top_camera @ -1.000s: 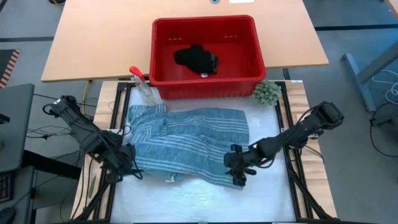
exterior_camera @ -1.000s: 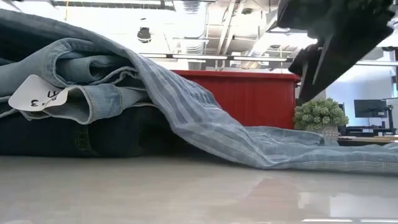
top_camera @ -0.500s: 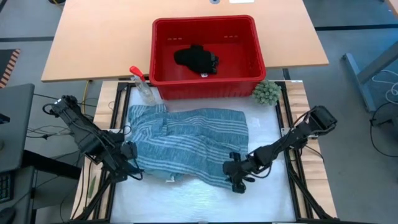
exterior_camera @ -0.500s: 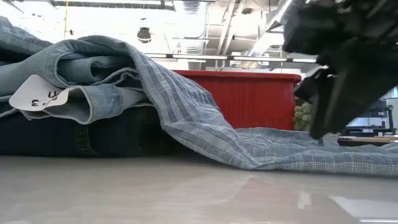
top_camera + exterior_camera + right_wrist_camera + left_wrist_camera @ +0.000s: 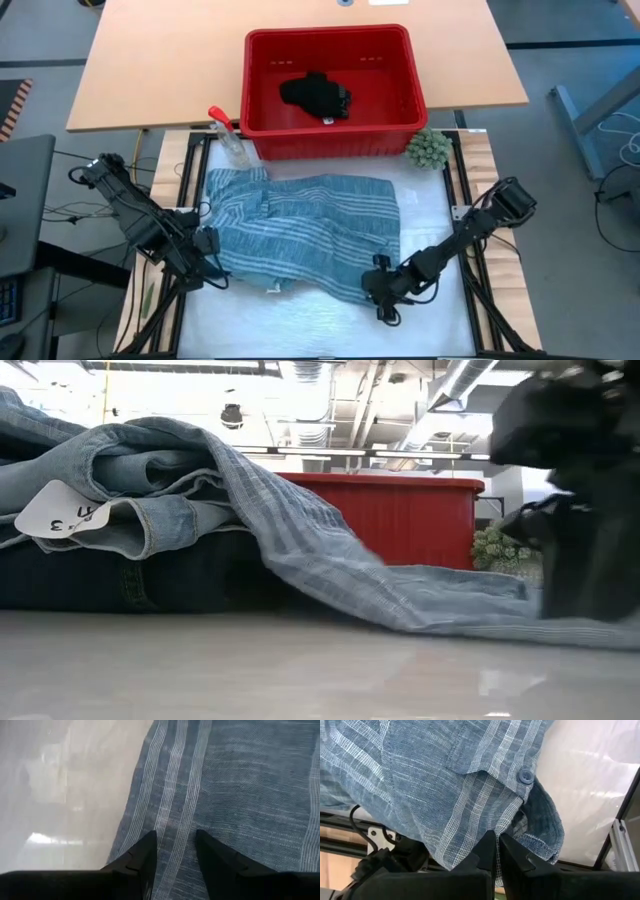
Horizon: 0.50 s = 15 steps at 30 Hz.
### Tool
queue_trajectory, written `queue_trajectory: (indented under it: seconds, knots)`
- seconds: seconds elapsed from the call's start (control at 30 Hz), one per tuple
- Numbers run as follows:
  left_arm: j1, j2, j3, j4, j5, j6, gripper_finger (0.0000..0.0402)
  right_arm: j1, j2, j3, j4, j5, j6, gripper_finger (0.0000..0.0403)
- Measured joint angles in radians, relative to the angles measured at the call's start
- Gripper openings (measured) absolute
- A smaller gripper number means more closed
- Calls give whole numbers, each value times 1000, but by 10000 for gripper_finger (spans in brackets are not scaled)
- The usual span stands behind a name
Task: Fold Laundry from Bin
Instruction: Fold the light blue polo shirt
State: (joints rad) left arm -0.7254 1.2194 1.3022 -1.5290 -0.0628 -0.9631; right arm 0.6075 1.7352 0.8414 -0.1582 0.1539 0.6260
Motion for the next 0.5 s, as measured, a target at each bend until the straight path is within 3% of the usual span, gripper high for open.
queue_trajectory:
  seconds: [0.27, 0.5]
  knots:
    - [0, 0, 0, 18, -1, 45, 0, 75, -105, -3, -295, -122, 60, 162]
    - [0, 38, 1, 234, -18, 197, 0, 121, -278, -7, -512, -194, 151, 162]
